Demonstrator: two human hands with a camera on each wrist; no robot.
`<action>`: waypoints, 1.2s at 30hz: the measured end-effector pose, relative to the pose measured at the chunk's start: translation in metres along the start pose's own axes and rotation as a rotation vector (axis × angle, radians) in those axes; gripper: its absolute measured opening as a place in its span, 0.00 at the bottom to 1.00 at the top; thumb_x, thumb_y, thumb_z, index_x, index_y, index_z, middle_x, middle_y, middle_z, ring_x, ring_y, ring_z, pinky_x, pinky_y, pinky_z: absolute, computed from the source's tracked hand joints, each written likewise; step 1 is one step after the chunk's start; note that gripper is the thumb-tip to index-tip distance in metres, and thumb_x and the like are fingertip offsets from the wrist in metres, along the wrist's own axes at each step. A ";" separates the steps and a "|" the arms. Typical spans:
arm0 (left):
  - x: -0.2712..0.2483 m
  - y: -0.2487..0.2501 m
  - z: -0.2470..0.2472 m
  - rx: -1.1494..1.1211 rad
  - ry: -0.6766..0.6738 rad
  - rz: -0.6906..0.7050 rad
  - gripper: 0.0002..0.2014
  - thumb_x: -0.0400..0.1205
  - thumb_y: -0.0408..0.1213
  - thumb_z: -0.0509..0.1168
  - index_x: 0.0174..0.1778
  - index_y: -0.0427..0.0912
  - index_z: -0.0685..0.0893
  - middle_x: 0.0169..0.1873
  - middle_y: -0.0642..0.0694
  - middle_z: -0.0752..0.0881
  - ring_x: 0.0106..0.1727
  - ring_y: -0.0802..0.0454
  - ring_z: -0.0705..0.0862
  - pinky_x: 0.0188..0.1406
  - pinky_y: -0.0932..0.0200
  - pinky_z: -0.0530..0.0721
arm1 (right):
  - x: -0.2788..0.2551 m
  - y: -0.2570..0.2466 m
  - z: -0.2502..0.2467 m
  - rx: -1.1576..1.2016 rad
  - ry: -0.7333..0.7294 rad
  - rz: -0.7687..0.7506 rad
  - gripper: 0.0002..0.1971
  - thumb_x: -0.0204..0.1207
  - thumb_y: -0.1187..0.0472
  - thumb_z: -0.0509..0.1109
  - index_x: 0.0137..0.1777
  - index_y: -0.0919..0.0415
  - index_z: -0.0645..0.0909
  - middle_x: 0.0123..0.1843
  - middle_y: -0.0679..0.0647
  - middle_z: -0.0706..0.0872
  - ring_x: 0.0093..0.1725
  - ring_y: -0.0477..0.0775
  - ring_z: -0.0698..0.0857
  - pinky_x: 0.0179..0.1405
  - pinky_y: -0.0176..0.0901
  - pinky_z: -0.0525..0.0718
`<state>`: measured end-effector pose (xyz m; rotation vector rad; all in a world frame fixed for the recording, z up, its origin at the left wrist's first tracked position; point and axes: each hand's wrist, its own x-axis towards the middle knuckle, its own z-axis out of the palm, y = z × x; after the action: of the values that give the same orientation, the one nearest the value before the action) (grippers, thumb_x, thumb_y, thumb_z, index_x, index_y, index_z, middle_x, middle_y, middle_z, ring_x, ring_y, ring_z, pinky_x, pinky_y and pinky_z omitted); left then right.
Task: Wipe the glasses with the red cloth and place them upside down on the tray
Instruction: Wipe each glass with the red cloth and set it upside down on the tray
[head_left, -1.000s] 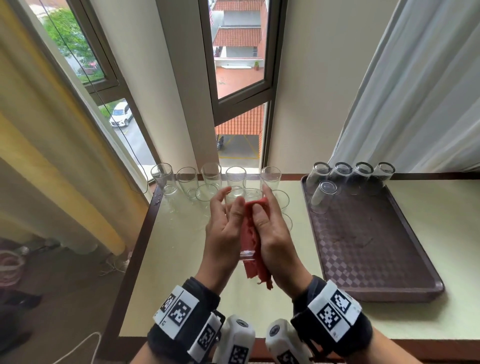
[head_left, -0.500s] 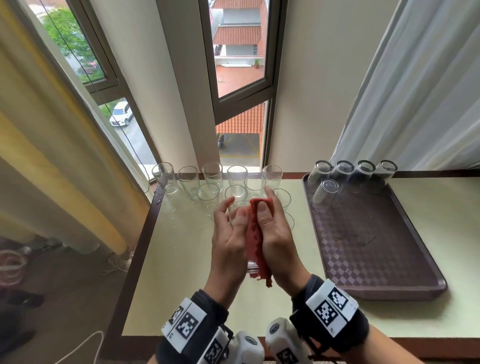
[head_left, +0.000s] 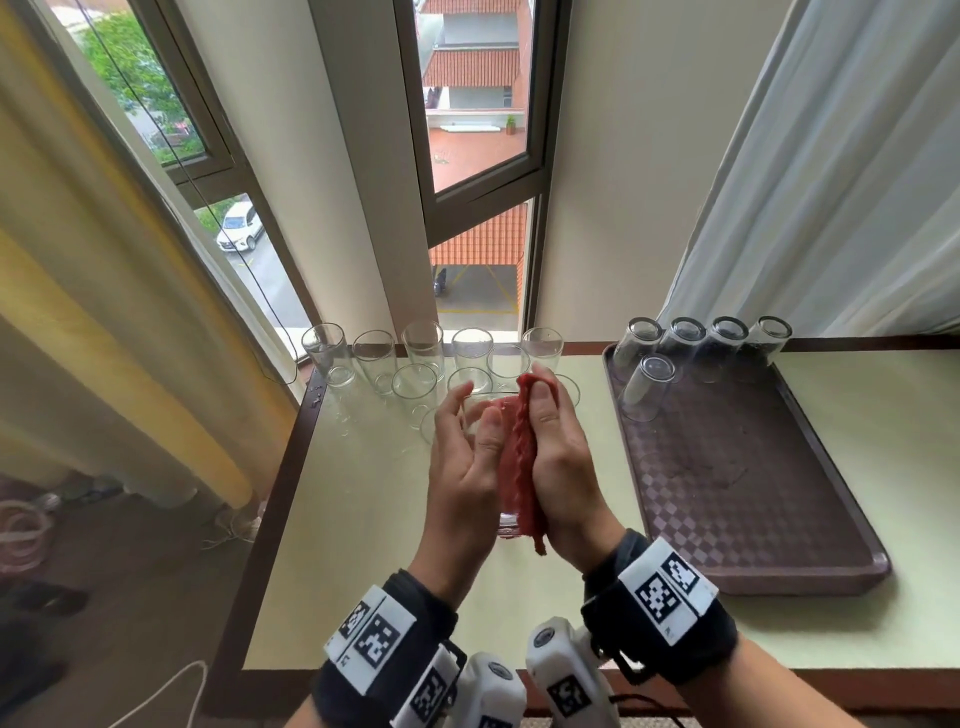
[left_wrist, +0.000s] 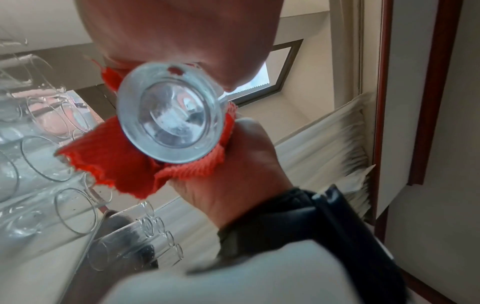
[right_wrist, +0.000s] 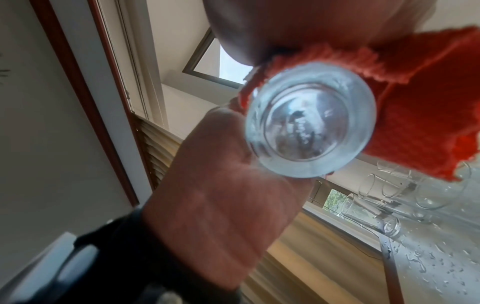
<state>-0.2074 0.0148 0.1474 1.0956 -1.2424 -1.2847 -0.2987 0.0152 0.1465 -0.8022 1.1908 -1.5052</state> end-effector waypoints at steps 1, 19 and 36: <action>0.001 0.000 0.000 0.018 -0.001 -0.005 0.28 0.74 0.68 0.62 0.69 0.66 0.70 0.67 0.43 0.81 0.70 0.47 0.82 0.74 0.40 0.78 | 0.000 -0.001 0.000 -0.022 0.001 -0.016 0.30 0.80 0.43 0.59 0.78 0.57 0.68 0.65 0.68 0.84 0.64 0.66 0.86 0.70 0.67 0.80; 0.003 0.000 -0.012 0.032 -0.013 -0.052 0.32 0.72 0.67 0.65 0.73 0.64 0.69 0.70 0.50 0.75 0.72 0.51 0.79 0.74 0.47 0.79 | -0.017 0.015 0.000 -0.098 -0.037 -0.051 0.29 0.80 0.39 0.62 0.80 0.42 0.65 0.69 0.53 0.84 0.67 0.53 0.85 0.70 0.57 0.81; -0.003 0.003 -0.008 0.024 -0.030 -0.007 0.29 0.82 0.61 0.61 0.78 0.59 0.66 0.72 0.48 0.78 0.72 0.51 0.81 0.70 0.50 0.82 | -0.006 0.006 0.000 -0.032 -0.005 -0.028 0.27 0.84 0.44 0.60 0.80 0.53 0.66 0.67 0.61 0.84 0.65 0.58 0.87 0.70 0.62 0.81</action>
<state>-0.1993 0.0167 0.1497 1.1022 -1.2801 -1.2981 -0.2956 0.0213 0.1416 -0.8467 1.2072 -1.5092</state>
